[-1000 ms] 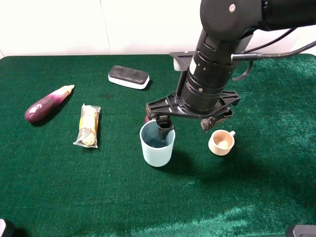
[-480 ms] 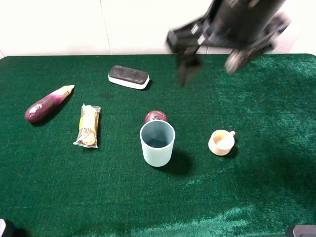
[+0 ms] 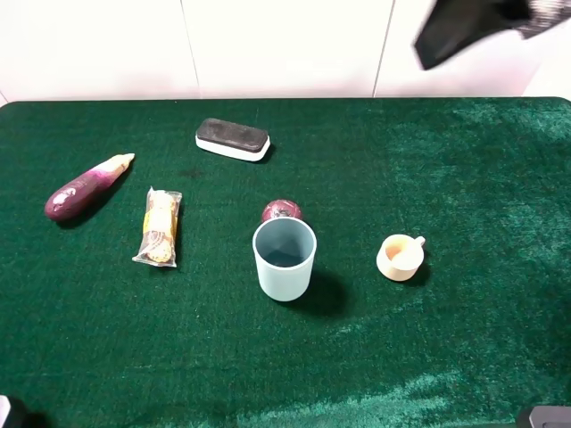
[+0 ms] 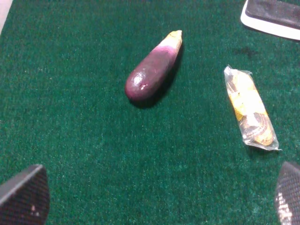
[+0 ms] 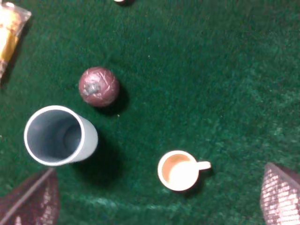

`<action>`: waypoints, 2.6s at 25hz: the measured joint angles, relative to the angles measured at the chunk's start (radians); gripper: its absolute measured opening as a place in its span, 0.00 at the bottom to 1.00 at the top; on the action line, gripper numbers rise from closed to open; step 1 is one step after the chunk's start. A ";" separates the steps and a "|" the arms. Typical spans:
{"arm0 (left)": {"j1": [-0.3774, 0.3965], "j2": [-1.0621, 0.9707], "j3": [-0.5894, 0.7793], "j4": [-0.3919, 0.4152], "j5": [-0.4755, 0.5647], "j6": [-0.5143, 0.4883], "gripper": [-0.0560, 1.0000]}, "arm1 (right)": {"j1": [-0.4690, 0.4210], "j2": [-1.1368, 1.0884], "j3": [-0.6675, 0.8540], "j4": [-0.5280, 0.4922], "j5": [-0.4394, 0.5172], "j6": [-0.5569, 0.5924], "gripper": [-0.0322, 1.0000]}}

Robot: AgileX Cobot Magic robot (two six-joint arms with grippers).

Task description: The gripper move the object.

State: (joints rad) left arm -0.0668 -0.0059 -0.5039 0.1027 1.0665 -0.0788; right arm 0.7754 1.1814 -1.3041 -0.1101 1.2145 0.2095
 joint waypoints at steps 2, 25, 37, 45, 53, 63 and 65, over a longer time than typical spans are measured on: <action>0.000 0.000 0.000 0.000 0.000 0.000 0.98 | -0.002 -0.052 0.048 -0.012 0.000 -0.023 0.66; 0.000 0.000 0.000 0.000 0.000 0.000 0.98 | -0.682 -0.900 0.624 0.036 -0.029 -0.052 0.66; 0.000 0.000 0.000 0.000 0.000 0.000 0.98 | -0.760 -1.188 0.772 0.122 -0.113 -0.210 0.66; 0.000 0.000 0.000 0.000 0.000 0.000 0.98 | -0.760 -1.188 0.805 0.128 -0.186 -0.278 0.66; 0.000 0.000 0.000 0.000 0.000 0.000 0.98 | -0.760 -1.188 0.805 0.162 -0.186 -0.221 0.66; 0.000 0.000 0.000 0.000 0.000 0.000 0.98 | -0.760 -1.188 0.805 0.169 -0.186 -0.210 0.66; 0.000 0.000 0.000 0.000 0.000 0.000 0.98 | -0.760 -1.188 0.805 0.169 -0.186 -0.210 0.66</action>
State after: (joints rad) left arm -0.0668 -0.0059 -0.5039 0.1027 1.0665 -0.0788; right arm 0.0149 -0.0065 -0.4987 0.0593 1.0282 0.0000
